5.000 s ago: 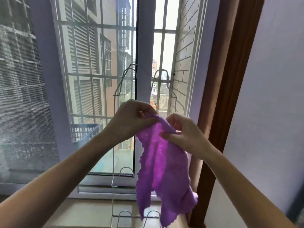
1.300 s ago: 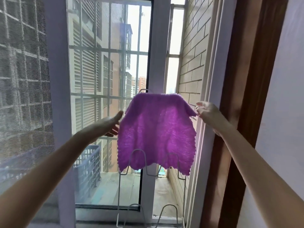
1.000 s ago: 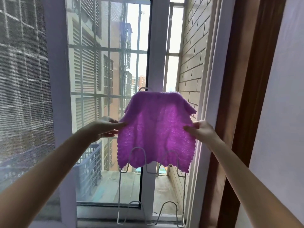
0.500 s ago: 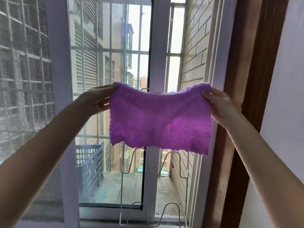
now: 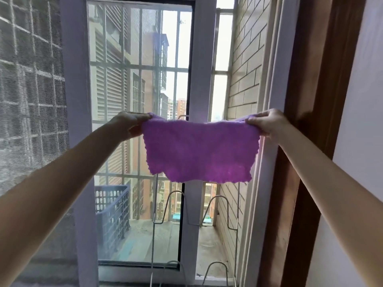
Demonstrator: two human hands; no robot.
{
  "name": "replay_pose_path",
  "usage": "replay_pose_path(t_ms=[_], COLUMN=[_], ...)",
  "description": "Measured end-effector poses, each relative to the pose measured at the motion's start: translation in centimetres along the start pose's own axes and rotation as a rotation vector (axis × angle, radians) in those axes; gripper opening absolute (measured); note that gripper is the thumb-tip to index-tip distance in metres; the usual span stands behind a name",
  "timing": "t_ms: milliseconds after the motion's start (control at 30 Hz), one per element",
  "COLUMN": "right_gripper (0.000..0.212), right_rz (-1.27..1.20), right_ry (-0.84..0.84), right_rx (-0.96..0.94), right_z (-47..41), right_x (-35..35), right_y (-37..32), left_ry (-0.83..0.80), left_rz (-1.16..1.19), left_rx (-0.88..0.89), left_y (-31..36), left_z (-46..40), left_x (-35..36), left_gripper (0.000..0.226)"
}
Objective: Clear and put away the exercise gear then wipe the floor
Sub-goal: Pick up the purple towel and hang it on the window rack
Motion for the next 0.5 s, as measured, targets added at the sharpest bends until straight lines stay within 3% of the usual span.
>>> replay_pose_path(t_ms=[100,167,300,367,500], right_gripper=[0.027,0.038,0.028,0.028,0.023], right_rz=[0.046,0.050,0.175,0.308,0.577], right_ry=[-0.026,-0.063,-0.118,-0.117,-0.037], right_rx=[0.056,0.061,0.038,-0.039,-0.374], right_z=[1.0,1.5,2.5,3.0,6.2], right_x=[0.3,0.8,0.7,0.0,-0.4], right_y=[1.7,2.0,1.2,0.2,-3.5], left_ry=[-0.047,-0.047,-0.013,0.058,0.201], left_rz=[-0.059,-0.080,-0.222,-0.291,-0.405], left_rx=[-0.082,-0.107,-0.119,-0.003,0.465], left_y=[-2.0,-2.5,-2.3,-1.0,2.2], left_z=[-0.1,0.1,1.0,1.9,6.0], left_x=[0.0,-0.2,-1.6,-2.4,-2.9], left_gripper=[0.044,0.027,0.012,0.008,0.017])
Point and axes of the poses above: each hand's wrist, its own z-axis away from the middle knuckle, its own x-axis out of the palm, y = z × x, the point moved 10 cm from there along -z, towards the middle knuckle, and after that the axes turned 10 degrees about -x, right-handed, at the moved point
